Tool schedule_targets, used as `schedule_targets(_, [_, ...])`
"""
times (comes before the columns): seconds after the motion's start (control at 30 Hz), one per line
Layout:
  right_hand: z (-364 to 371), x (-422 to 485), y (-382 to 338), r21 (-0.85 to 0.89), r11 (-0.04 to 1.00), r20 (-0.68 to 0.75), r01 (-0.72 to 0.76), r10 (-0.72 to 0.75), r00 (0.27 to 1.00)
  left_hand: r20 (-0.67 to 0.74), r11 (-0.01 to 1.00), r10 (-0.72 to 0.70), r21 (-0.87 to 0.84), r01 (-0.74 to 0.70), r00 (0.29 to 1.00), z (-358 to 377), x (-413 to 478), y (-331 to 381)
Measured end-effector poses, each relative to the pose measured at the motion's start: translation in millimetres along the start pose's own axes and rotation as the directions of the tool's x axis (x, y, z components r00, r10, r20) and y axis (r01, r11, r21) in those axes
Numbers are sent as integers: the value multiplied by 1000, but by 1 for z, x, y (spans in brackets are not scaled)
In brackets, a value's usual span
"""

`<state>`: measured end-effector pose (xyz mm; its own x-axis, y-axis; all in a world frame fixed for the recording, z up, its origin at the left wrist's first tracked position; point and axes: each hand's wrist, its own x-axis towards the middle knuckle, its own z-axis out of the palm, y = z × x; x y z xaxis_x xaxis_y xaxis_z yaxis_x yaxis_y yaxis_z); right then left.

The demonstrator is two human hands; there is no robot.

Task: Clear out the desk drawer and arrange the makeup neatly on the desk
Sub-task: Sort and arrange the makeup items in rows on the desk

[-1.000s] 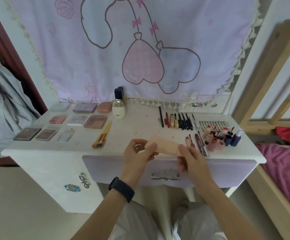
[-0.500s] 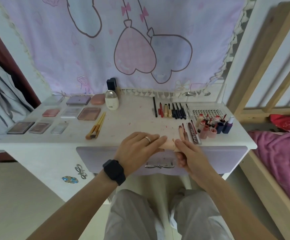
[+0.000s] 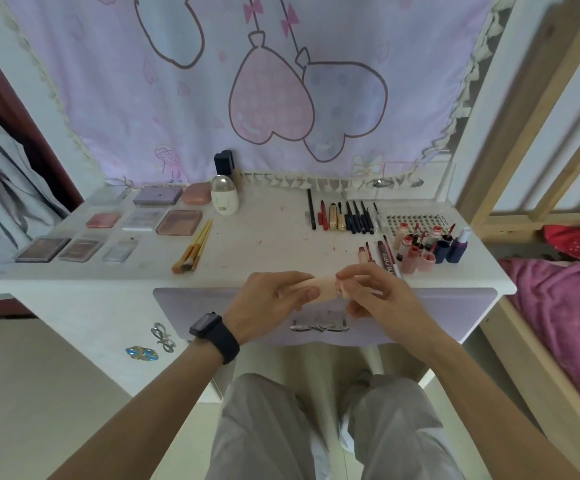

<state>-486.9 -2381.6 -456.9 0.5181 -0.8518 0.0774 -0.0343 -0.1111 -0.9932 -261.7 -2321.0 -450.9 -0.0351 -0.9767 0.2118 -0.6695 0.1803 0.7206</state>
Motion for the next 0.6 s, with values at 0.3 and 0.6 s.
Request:
schedule_targets(0.3, [-3, 7, 0, -80, 997, 27, 8, -6, 1000, 39, 985, -114, -129, 118, 993, -11, -4, -2])
schedule_targets(0.6, [6, 17, 2, -84, 996, 21, 29, -27, 999, 90, 932, -193, -296, 211, 977, -20, -6, -8])
